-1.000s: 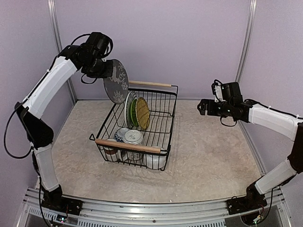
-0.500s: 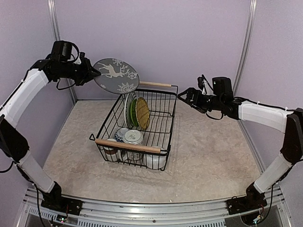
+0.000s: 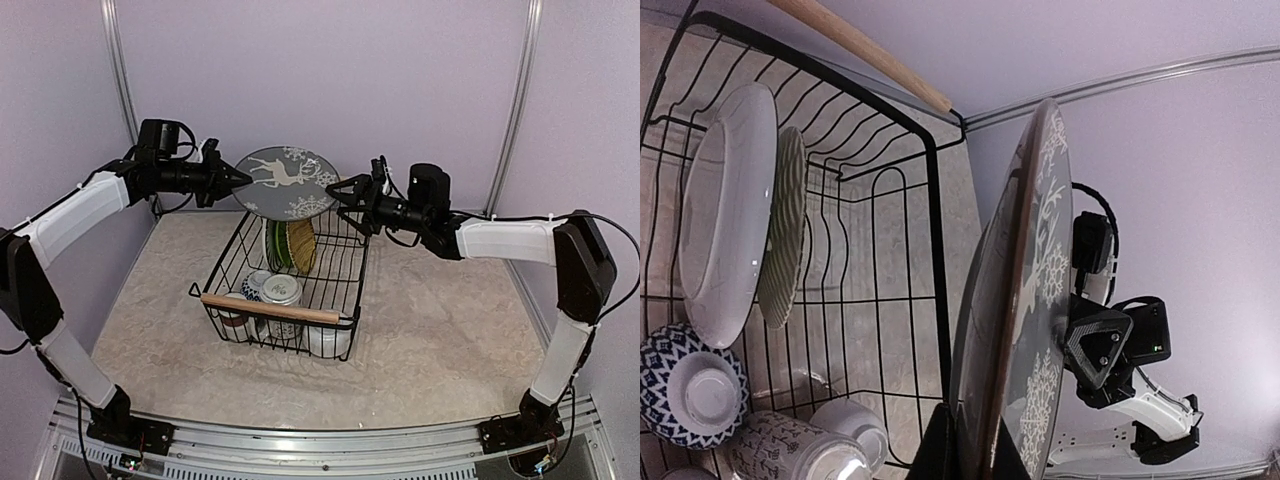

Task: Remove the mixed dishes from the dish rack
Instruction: Pass from the left arm to the right, then place the plate at the center of the board.

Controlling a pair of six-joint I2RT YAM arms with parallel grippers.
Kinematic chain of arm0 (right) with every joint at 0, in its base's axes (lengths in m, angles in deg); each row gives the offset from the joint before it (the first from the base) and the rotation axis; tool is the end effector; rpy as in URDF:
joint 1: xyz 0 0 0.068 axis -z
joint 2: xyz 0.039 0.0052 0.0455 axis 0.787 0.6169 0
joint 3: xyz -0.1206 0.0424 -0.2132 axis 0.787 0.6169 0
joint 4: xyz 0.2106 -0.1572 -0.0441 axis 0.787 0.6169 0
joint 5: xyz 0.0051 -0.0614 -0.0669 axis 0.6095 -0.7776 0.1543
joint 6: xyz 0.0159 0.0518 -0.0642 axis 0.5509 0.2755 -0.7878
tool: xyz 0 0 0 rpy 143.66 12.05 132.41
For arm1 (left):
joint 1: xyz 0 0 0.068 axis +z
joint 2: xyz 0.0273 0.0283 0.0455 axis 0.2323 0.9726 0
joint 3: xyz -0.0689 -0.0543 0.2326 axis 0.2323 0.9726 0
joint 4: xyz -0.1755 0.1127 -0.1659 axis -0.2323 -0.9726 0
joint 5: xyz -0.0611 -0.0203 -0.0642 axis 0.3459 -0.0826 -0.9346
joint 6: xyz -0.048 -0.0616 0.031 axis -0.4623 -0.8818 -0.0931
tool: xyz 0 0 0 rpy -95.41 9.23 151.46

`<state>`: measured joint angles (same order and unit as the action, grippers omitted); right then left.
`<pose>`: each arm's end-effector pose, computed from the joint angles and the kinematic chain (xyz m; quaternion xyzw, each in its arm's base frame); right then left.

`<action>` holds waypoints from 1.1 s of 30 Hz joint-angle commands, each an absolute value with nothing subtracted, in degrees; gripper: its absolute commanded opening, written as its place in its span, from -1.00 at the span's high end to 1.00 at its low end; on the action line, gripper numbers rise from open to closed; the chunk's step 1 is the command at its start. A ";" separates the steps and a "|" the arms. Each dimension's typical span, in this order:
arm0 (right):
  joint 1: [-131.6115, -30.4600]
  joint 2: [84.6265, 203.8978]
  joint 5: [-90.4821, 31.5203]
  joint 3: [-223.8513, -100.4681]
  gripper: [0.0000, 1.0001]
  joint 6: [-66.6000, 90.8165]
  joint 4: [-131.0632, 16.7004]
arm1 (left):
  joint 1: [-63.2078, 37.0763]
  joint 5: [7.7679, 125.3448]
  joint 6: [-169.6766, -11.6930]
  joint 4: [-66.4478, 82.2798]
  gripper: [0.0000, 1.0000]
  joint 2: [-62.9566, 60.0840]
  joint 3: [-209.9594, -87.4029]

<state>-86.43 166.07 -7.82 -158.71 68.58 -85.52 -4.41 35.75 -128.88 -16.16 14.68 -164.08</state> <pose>0.3562 0.2888 0.2630 0.0055 0.7228 0.6226 0.2997 0.3647 -0.1662 0.3376 -0.0492 0.8169 -0.5137 0.2576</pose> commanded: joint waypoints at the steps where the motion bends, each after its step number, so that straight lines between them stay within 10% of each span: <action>1: -88.09 166.84 -7.11 -160.02 -0.74 71.90 -89.81 | -6.80 31.48 -127.54 -8.24 1.00 12.37 -164.42; 14: -89.59 166.83 -11.39 -158.39 0.77 77.07 -92.44 | -9.14 34.97 -118.65 -12.55 1.00 9.93 -161.18; 17: -89.57 166.27 -11.30 -158.82 1.00 77.26 -91.76 | -6.99 33.59 -119.60 -11.64 0.66 9.02 -158.75; 25: -85.52 161.62 -9.64 -154.21 1.00 77.89 -95.04 | -0.22 31.42 -119.95 -11.88 -0.60 8.39 -158.04; 33: -70.95 148.27 -8.97 -144.60 1.00 73.99 -87.41 | 0.23 35.35 -116.33 -17.55 -0.90 9.07 -160.44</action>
<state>-78.45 158.99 -8.94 -147.21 74.85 -84.08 0.26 33.43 -119.00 -13.96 9.13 -158.31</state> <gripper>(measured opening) 0.060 0.948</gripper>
